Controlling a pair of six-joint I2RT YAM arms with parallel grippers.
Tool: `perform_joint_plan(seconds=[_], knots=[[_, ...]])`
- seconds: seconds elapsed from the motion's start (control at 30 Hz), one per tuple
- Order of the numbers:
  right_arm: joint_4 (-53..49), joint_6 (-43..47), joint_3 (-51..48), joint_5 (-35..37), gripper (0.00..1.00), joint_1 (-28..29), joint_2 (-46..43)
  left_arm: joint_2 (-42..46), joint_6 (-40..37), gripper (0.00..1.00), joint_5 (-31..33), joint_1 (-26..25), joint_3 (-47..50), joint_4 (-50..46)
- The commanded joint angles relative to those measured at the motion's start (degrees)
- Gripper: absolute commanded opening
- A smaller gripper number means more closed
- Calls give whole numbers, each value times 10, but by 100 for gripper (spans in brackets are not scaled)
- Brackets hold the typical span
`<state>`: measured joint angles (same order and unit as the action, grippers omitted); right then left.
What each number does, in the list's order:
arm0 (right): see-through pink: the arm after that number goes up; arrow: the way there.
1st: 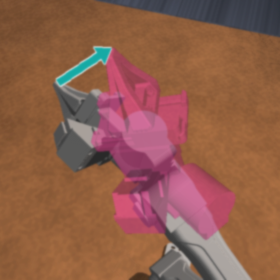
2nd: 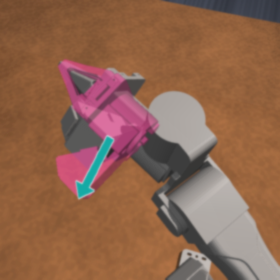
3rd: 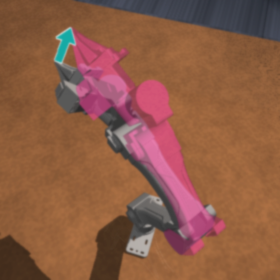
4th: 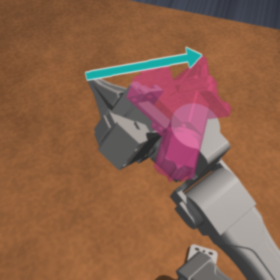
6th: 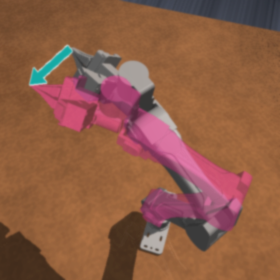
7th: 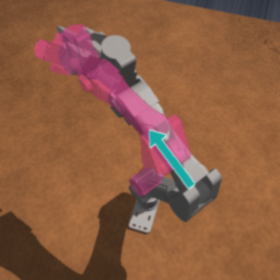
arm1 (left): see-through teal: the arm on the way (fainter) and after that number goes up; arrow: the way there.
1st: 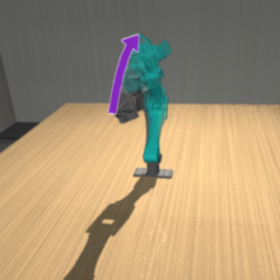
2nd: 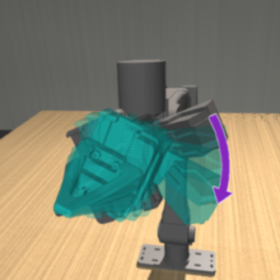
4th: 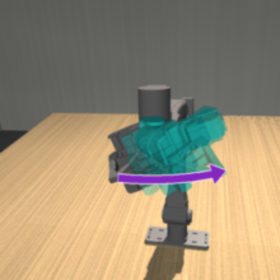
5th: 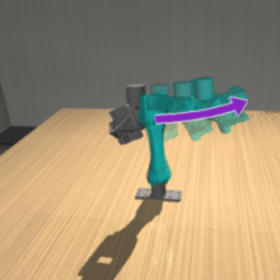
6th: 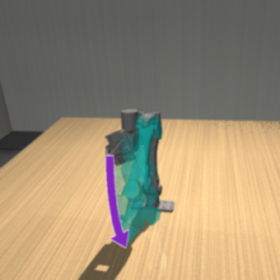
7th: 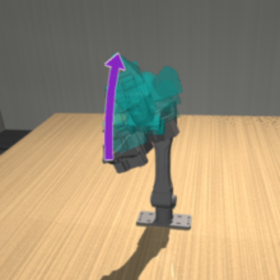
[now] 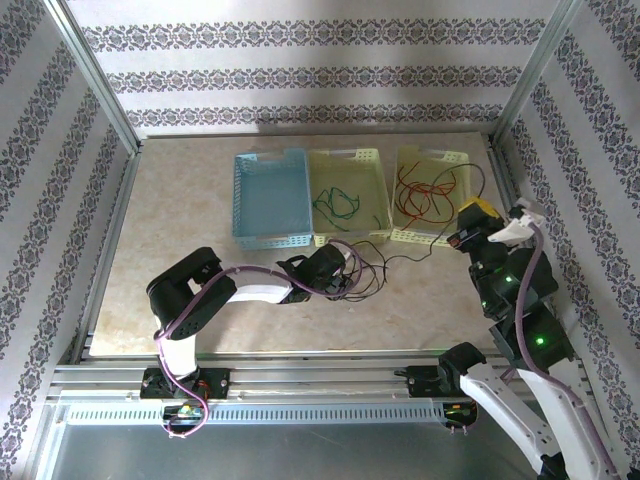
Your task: Untangle the cables
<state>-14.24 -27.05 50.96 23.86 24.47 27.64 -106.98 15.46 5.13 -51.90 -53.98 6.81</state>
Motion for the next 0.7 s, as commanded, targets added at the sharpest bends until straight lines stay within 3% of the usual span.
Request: perform_joint_plan(seconds=[0.0,0.37,0.53,0.67], knots=[[63,69,39,55,0,-7,-9,-35,30,71,-10,-5,46,-61],[145,227,83,75,0,-9,15,-23,32,71,-4,-5,72,-62],[85,253,126,41,0,-10,61,-5,28,71,-3,-5,84,-65],[30,281,175,115,0,-8,114,10,16,71,1,-5,88,-81]])
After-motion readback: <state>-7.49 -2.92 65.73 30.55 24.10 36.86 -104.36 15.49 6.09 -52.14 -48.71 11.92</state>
